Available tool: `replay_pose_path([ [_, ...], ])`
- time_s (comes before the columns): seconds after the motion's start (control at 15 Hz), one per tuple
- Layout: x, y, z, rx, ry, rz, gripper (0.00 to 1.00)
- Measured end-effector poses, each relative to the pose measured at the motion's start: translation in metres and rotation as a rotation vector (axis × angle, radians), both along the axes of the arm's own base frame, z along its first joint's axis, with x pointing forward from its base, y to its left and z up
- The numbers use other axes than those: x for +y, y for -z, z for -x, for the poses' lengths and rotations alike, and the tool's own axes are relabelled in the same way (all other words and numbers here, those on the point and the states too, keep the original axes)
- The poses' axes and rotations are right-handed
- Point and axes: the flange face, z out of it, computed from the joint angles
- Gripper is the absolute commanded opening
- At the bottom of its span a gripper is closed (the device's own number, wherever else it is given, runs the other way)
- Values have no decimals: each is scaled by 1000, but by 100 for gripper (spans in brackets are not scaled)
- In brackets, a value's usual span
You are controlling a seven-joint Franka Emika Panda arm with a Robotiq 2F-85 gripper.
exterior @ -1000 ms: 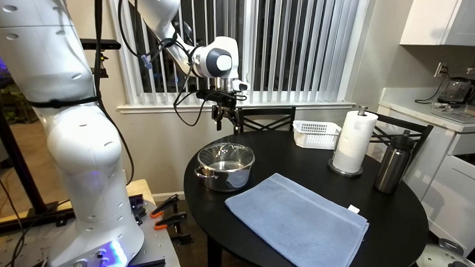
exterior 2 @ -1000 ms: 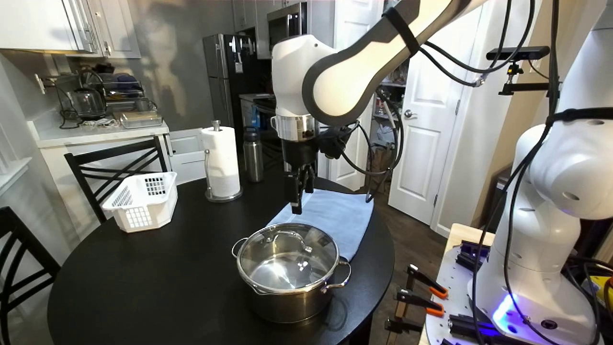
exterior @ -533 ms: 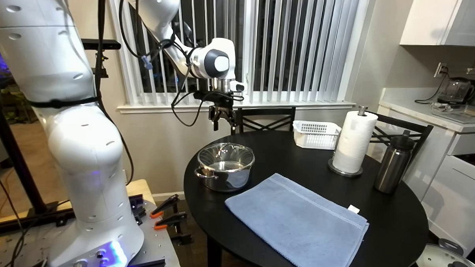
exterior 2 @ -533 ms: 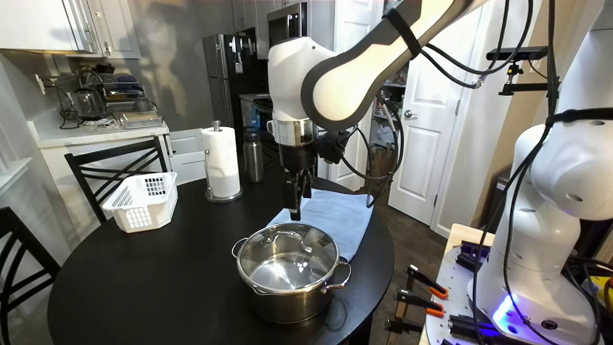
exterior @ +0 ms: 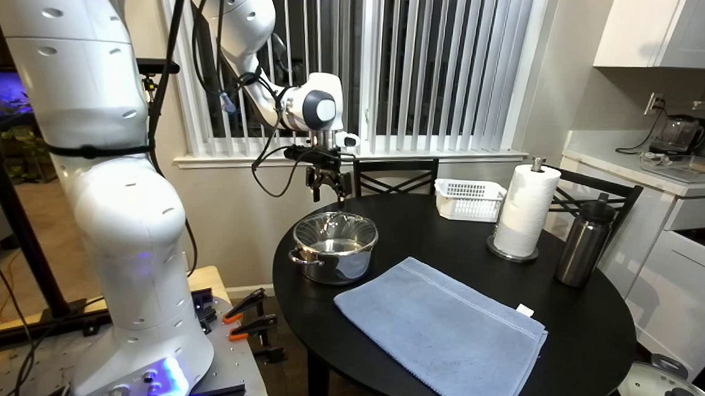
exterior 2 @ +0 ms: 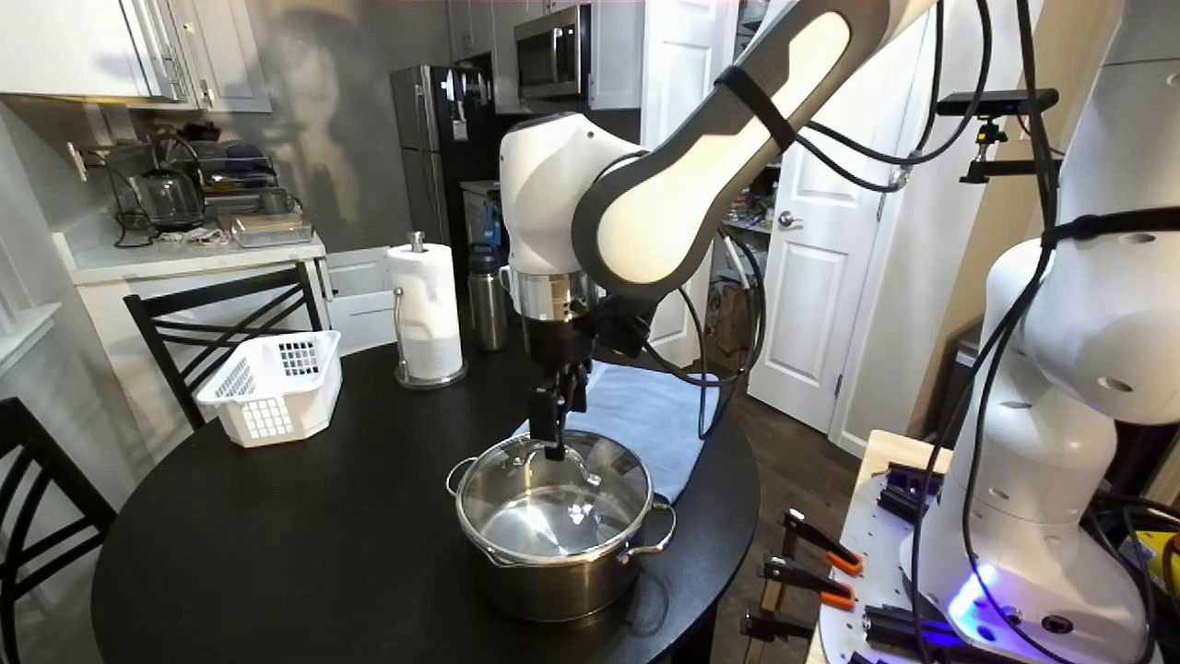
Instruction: Take the lid off of the pot
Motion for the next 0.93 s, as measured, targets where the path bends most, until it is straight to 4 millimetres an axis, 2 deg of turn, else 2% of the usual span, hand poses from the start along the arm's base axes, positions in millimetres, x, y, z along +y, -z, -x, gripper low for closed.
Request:
replay_pose_path([
  [0.47, -7, 28, -20, 46, 48, -19, 100],
  [0.53, -7, 30, -23, 49, 53, -24, 97],
  [0.6, -7, 32, -26, 51, 58, -29, 74],
  [0.73, -7, 33, -30, 55, 66, -40, 69],
  [0.93, -8, 33, -35, 58, 84, -53, 49],
])
